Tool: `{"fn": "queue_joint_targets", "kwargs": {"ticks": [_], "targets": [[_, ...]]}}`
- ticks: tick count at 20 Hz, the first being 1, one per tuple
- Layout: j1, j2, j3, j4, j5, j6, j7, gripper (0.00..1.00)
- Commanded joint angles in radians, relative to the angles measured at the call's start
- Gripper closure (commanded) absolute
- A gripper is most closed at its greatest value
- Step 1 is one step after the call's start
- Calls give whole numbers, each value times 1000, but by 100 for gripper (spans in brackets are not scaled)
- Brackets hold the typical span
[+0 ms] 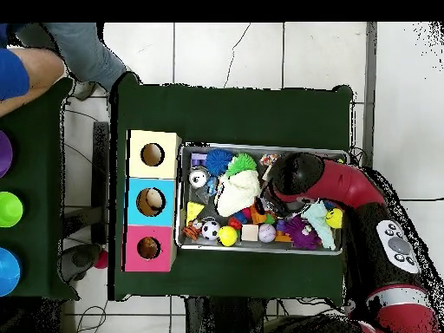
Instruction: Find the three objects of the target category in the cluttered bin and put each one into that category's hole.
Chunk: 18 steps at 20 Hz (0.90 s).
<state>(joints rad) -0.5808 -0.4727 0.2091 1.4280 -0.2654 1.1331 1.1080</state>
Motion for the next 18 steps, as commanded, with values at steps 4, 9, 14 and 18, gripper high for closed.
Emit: {"fn": "queue_joint_targets", "kwargs": {"ticks": [4,9,14,18], "targets": [[5,-5,73,-10,-72,60,-99,100],[54,4,16,-73,-226,-6,-83,100],[64,20,8,-90,-306,-59,-39,100],[71,34,-2,-99,-364,-87,-16,100]]}}
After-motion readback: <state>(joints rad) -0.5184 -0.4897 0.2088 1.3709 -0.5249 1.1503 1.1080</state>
